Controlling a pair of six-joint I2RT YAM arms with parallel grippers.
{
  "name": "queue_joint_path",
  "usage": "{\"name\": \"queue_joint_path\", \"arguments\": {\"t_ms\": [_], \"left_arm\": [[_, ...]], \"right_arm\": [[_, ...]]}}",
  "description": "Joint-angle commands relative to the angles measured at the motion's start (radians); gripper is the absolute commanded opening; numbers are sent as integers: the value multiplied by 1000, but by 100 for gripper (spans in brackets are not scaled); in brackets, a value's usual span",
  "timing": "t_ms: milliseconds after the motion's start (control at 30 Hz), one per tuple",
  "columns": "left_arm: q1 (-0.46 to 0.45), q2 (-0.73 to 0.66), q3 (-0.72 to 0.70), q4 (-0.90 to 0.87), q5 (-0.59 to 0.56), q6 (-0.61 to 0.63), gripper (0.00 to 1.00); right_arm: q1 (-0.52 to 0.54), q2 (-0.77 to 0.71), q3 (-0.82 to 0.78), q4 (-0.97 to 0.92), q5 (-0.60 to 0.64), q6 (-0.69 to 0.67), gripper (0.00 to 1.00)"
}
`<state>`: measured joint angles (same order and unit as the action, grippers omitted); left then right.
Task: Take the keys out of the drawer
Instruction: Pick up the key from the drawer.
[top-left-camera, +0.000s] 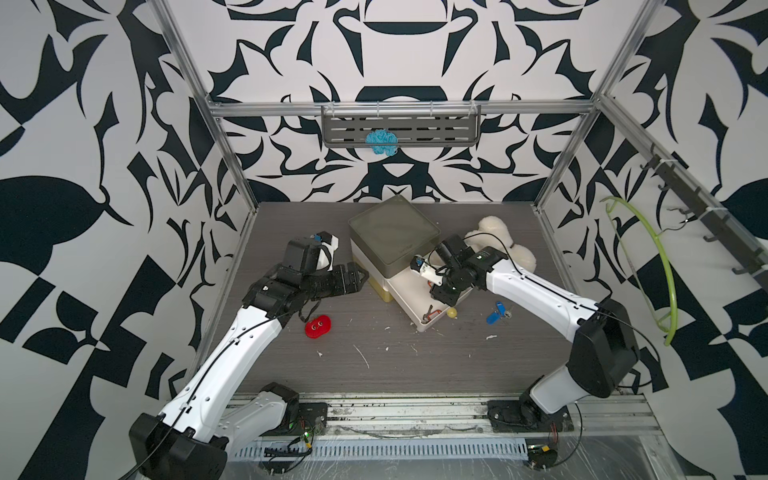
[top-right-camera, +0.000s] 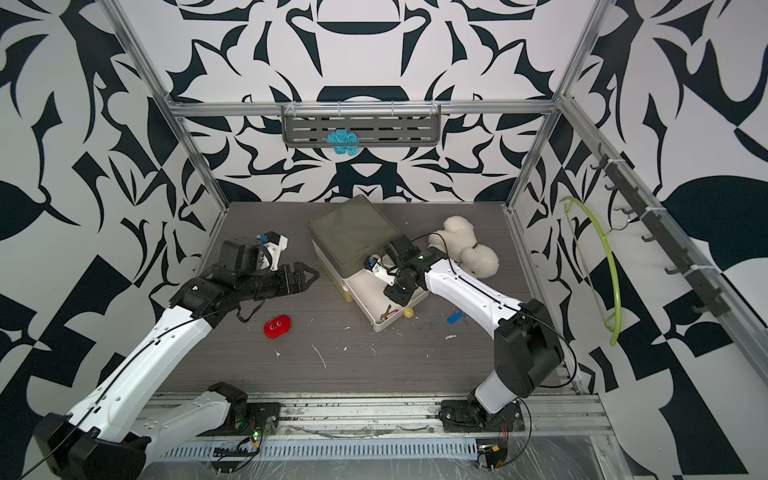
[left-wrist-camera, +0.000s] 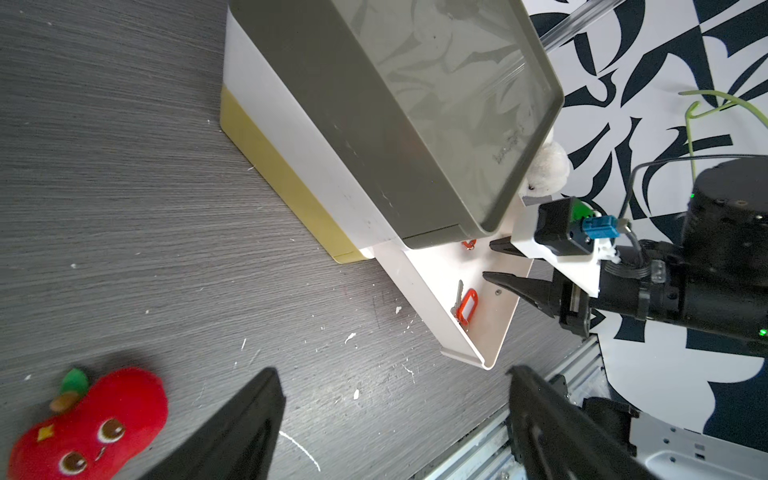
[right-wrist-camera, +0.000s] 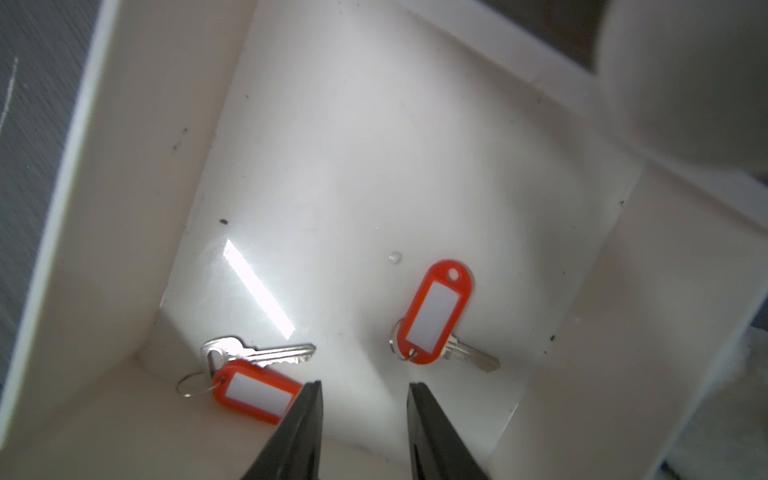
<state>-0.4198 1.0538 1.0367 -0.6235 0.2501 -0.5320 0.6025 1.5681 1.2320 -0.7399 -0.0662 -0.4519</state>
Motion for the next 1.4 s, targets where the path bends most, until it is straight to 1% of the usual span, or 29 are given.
{"name": "queue_joint_path", "arguments": {"t_ms": [0,533,1033,1367], "left_arm": [[6,-5,-9,-18,-6,15,90],[14,6,-3,-25,-8,7,90],[24,7,-10,-36,-2,11,90],[32,13,-16,-30,0,4,90]], "right_arm": [[0,-12,-10,20,47,-42,39],[0,20,-29,58,61,-57,38],[2,61,-25,106,100,-73,33],[3,87,-17,113,108,-85,23]]}}
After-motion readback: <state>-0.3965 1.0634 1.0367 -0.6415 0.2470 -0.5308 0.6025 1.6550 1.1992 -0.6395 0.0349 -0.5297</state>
